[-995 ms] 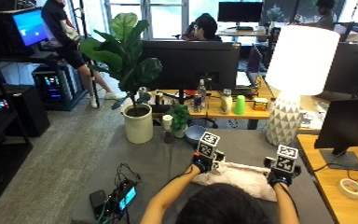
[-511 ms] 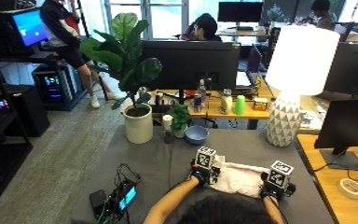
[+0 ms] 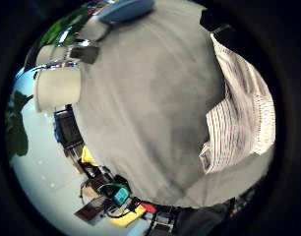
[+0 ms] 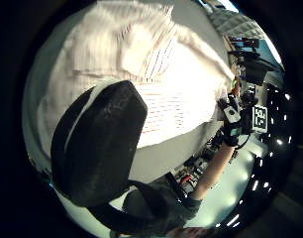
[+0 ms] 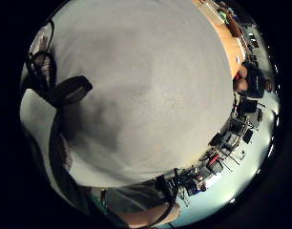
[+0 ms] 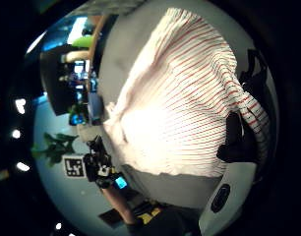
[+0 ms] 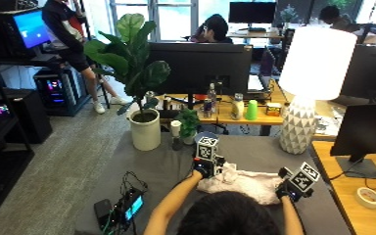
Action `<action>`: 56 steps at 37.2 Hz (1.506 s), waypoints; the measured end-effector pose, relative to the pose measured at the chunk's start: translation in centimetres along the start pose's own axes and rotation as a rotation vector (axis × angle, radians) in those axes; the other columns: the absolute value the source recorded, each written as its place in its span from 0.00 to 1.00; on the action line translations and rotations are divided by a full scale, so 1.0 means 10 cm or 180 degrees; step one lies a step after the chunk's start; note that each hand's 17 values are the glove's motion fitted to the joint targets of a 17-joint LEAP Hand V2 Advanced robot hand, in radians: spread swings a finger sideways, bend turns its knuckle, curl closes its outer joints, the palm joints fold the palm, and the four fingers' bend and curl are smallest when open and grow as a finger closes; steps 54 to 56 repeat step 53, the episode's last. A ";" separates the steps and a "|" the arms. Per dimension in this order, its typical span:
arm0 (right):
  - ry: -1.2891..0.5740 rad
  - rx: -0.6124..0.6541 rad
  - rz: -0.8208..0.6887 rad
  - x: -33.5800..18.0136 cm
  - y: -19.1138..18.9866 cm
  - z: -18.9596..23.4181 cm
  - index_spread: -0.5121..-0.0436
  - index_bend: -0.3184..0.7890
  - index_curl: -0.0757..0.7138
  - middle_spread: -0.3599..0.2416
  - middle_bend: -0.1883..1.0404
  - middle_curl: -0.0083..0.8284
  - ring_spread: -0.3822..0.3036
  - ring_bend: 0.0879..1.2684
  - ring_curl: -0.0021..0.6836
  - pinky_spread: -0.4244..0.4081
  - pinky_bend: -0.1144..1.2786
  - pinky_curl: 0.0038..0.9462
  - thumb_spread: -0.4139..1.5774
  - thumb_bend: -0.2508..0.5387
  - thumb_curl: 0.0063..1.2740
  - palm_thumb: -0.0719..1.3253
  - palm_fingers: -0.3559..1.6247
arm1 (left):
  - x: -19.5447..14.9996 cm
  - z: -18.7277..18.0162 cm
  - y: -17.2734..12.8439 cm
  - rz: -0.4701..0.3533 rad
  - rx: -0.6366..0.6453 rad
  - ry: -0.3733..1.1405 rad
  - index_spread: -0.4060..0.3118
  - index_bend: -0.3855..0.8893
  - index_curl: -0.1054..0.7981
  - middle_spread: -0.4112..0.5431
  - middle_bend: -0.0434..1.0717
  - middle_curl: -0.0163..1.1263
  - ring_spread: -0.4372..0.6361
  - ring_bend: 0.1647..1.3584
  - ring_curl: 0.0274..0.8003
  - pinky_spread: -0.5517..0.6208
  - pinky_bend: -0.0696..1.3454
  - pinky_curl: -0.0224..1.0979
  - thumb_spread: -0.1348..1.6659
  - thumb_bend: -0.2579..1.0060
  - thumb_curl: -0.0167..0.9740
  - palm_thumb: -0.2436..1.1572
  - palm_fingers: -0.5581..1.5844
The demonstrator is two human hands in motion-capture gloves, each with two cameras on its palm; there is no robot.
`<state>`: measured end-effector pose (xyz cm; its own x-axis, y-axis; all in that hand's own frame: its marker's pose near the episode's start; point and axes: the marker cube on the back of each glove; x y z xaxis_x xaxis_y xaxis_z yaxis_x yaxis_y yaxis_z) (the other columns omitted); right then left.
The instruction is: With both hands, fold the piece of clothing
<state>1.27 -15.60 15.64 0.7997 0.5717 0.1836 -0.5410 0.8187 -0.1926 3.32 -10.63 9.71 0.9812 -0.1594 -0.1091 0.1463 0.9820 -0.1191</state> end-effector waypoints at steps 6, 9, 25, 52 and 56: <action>-0.0214 0.0563 -0.0350 -0.44 0.10 -0.38 0.71 0.46 0.46 0.41 0.45 0.64 0.25 0.53 0.71 0.21 0.61 0.48 0.73 0.50 0.32 0.86 0.84 | -0.25 -0.37 0.05 -0.0115 0.0352 0.0133 0.51 0.41 0.45 0.54 0.19 0.27 0.59 0.39 0.40 0.67 0.40 0.33 0.72 0.19 0.23 0.21 0.32; -0.0281 0.0645 -0.0617 -0.83 0.29 -0.47 0.70 0.45 0.48 0.41 0.46 0.64 0.24 0.52 0.71 0.20 0.62 0.49 0.71 0.46 0.33 0.85 0.83 | -0.38 -0.51 0.09 -0.0255 0.0501 0.0230 0.51 0.41 0.45 0.55 0.19 0.27 0.59 0.39 0.40 0.66 0.41 0.33 0.73 0.19 0.23 0.21 0.33; -0.0037 -0.0645 -0.1012 -2.54 1.71 0.99 0.67 0.41 0.53 0.38 0.48 0.65 0.23 0.52 0.72 0.19 0.63 0.51 0.54 0.28 0.42 0.81 0.81 | -0.93 -0.70 0.40 -0.0435 0.0701 0.0319 0.52 0.42 0.46 0.53 0.19 0.28 0.53 0.39 0.39 0.60 0.39 0.32 0.77 0.20 0.23 0.24 0.38; -0.0475 0.0507 -0.1708 -2.09 0.69 -0.78 0.70 0.35 0.35 0.53 0.36 0.57 0.38 0.45 0.64 0.30 0.55 0.43 0.79 0.31 0.39 0.72 0.72 | -1.20 -1.02 0.65 -0.0497 0.1159 0.0446 0.50 0.42 0.46 0.52 0.19 0.28 0.50 0.38 0.38 0.57 0.37 0.33 0.78 0.19 0.22 0.23 0.40; -0.0476 0.0512 -0.1699 -2.08 0.68 -0.79 0.70 0.35 0.35 0.53 0.36 0.57 0.38 0.45 0.63 0.30 0.55 0.43 0.79 0.31 0.39 0.72 0.72 | -1.20 -1.02 0.64 -0.0490 0.1146 0.0452 0.50 0.42 0.47 0.52 0.18 0.28 0.50 0.37 0.38 0.57 0.36 0.33 0.78 0.19 0.22 0.23 0.40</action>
